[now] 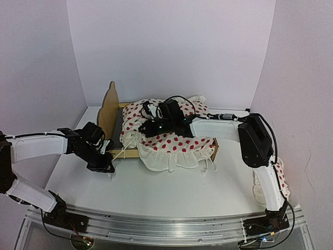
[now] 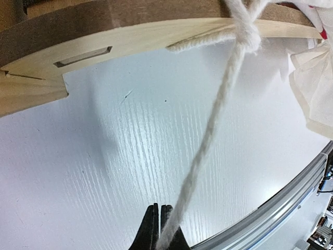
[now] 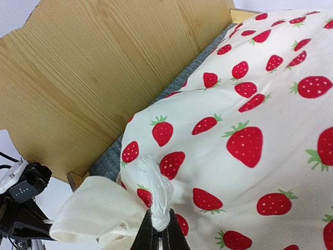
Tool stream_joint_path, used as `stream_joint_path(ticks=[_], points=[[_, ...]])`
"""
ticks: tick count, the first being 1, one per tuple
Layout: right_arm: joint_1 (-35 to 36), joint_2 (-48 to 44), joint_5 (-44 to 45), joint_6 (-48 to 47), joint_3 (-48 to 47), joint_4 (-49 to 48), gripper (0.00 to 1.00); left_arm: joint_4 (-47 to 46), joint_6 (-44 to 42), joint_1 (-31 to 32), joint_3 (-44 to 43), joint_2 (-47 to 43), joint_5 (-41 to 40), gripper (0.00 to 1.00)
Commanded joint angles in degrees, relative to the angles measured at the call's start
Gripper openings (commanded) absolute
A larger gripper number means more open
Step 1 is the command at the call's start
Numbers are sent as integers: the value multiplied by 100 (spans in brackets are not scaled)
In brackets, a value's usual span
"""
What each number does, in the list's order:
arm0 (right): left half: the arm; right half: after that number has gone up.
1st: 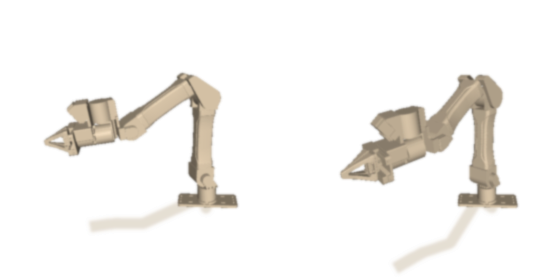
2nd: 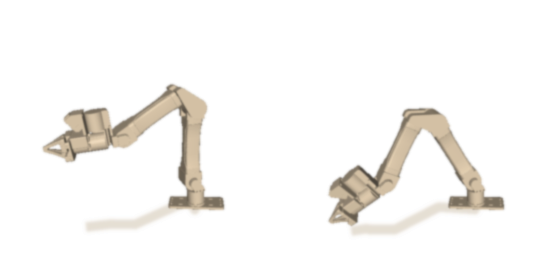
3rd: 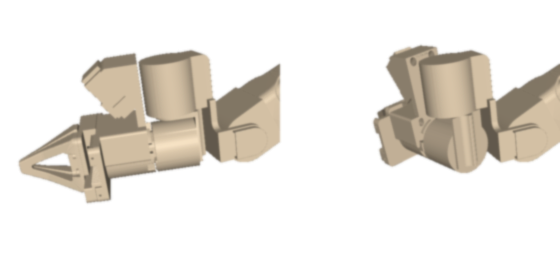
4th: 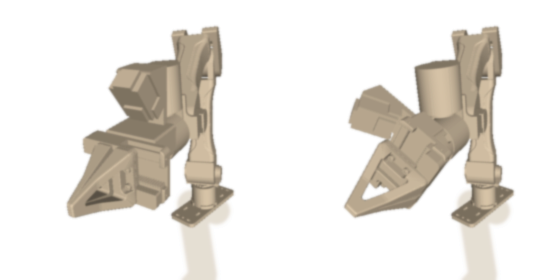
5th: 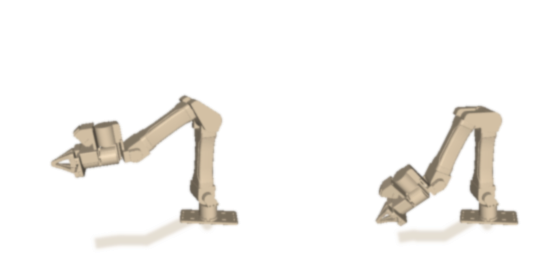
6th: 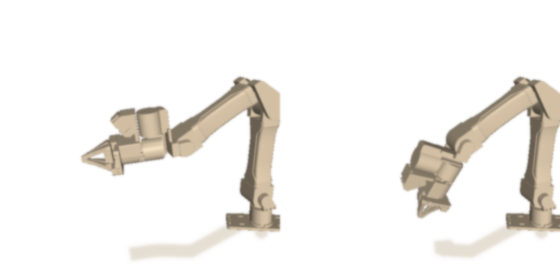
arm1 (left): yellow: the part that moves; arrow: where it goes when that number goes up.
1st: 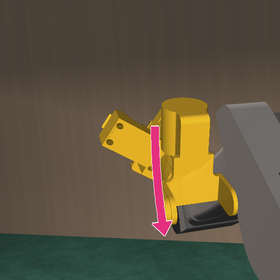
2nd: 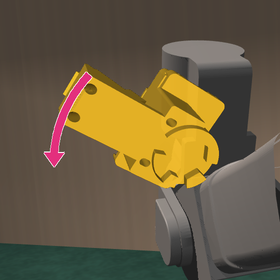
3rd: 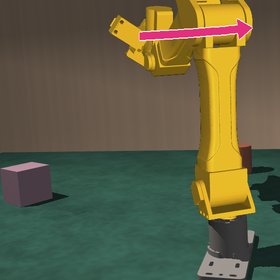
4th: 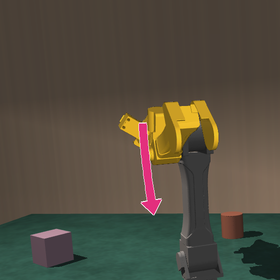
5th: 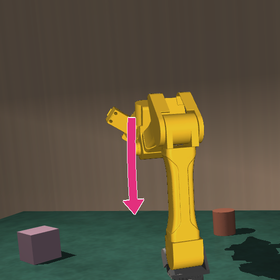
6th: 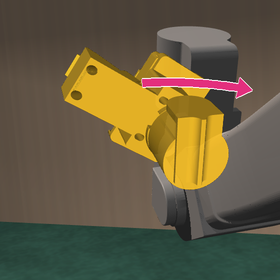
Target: Set up the pet bed
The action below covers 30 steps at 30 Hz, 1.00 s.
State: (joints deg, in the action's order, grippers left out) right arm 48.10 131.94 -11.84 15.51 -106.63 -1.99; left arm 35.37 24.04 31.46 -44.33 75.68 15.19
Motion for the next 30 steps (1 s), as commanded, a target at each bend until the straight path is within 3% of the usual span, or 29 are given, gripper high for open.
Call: stream_joint_path(ticks=[1, 6, 12, 23, 30], points=[[119, -49, -37, -312, -519, -198, 0, -89, 180, -343, 282, 116, -368, 0], [117, -212, -366, 11, -273, -846, 0, -444, 322, -976, 722, 636, -406, 0], [111, -719, 112, -267, 278, -1067, 0, -509, 319, -1190, 654, 1269, -254, 0], [105, -785, -95, -71, 415, -1101, 0, -289, 416, -1511, 658, 1254, -461, 0], [50, -620, 66, -241, 142, -1128, 0, 272, 620, -2395, 213, 1161, -468, 0]])
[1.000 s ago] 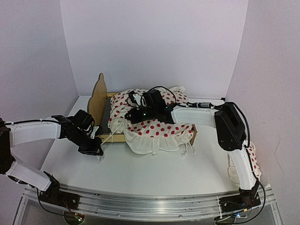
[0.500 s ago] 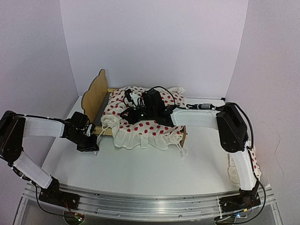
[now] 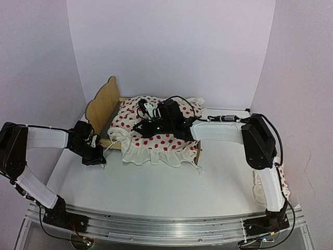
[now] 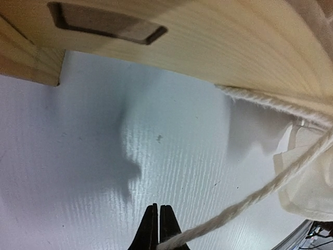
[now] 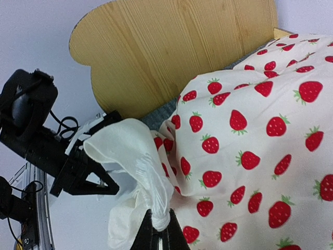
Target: Set up the pet bed
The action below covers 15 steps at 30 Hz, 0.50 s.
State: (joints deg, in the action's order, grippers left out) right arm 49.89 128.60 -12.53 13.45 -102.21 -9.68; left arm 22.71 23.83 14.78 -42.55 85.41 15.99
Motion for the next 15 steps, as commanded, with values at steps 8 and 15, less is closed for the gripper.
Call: stream_joint_path(ticks=[8, 15], points=[[234, 174, -1246, 604, -225, -1100, 0, 1238, 466, -802, 76, -4, -97, 1], [800, 912, -1473, 700, -843, -1445, 2, 1670, 528, -802, -303, -119, -131, 16]])
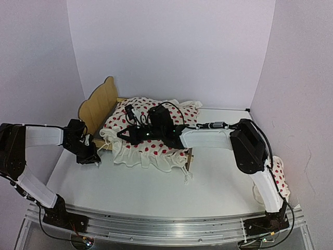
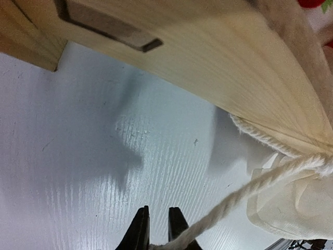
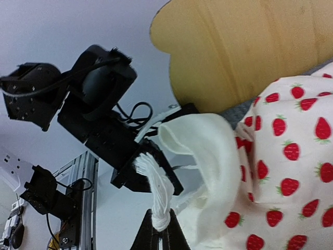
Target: Set up the pet bed
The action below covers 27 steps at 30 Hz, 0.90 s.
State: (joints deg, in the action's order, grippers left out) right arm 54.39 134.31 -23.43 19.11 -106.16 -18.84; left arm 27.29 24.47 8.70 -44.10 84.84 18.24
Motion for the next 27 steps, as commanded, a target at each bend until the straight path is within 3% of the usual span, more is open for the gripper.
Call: stream_joint_path(ticks=[1, 4, 7, 13, 17, 19, 22, 24, 27], points=[[415, 390, -393, 125, -467, -525, 5, 1313, 479, -195, -241, -99, -375, 20], [603, 479, -441, 83, -338, -465, 14, 1713, 514, -193, -494, -303, -439, 35], [796, 451, -552, -141, -168, -74, 21, 2214, 504, -193, -648, -531, -578, 42], [987, -47, -583, -1084, 303, 1361, 41, 2557, -13, -193, -1197, -1032, -799, 42], [972, -535, -225, -1732, 517, 2430, 65, 1995, -967, -187, -1489, -1590, 255, 37], [862, -1009, 77, -1585, 830, 2476, 67, 1580, -1386, -180, -1459, -2082, 922, 38], [333, -1669, 334, -529, 1215, 2473, 62, 962, -2588, -151, -1260, -2805, 1712, 43], [-45, -2165, 682, 171, 1492, 2483, 55, 789, -3635, -110, -1152, -2961, 1796, 49], [-274, -2824, 1782, 439, 2019, 2724, 48, 809, -5286, -81, -1212, -2804, 1294, 54]])
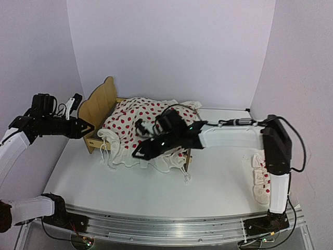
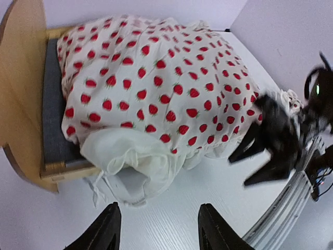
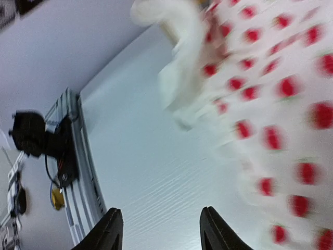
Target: Set up the pet bed
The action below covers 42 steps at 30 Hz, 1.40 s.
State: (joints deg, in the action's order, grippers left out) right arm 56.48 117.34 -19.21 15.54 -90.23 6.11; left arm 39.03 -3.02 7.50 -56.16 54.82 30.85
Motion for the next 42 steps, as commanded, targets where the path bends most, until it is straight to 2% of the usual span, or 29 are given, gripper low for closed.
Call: stream_joint_path(ticks=[1, 4, 7, 11, 15, 20, 22, 24, 27, 28, 30, 32, 35, 39, 42], points=[[-508, -1285, 1914, 850, 513, 495, 49, -354, -3140, 48, -76, 330, -113, 55], [-665, -1385, 2889, 1134, 435, 1445, 54, -346, -4315, 139, -330, 681, -462, 59], [-790, -1144, 2988, 1385, 163, 2104, 57, -475, -5202, 428, -375, 1037, -984, 62], [-810, -934, 3026, 1668, 10, 2436, 52, -819, -5931, 745, -95, 1322, -1423, 61], [-814, -891, 3118, 1817, 68, 2662, 52, -1419, -6007, 866, 44, 1610, -1811, 51], [-815, -762, 3294, 1791, 48, 2988, 52, -1991, -5955, 868, 153, 2027, -2386, 45], [-825, -666, 3323, 1741, -22, 3054, 51, -2084, -5956, 870, 217, 2176, -2506, 40], [-862, -563, 3336, 1713, -88, 3068, 41, -2047, -5980, 870, 230, 2294, -2504, 31], [-953, -470, 3336, 1645, -196, 3079, 20, -1978, -6228, 857, 235, 2303, -2548, 6], [-990, -458, 3336, 1615, -240, 3081, 14, -1981, -6354, 847, 246, 2269, -2622, 0], [-1068, -445, 3339, 1501, -308, 3080, 5, -1954, -6684, 697, 240, 2138, -2657, 0], [-1145, -456, 3336, 1397, -339, 3076, 0, -1888, -6929, 490, 219, 1996, -2603, 0], [-1271, -478, 3312, 1244, -363, 3076, 0, -1689, -7641, 227, 358, 1636, -2550, 0], [-1392, -402, 3188, 1028, -494, 3074, 0, -1620, -8872, -57, 1214, 1024, -2493, 0], [-1443, -225, 3043, 914, -678, 3073, 0, -1993, -9654, -109, 1821, 809, -2590, 0]])
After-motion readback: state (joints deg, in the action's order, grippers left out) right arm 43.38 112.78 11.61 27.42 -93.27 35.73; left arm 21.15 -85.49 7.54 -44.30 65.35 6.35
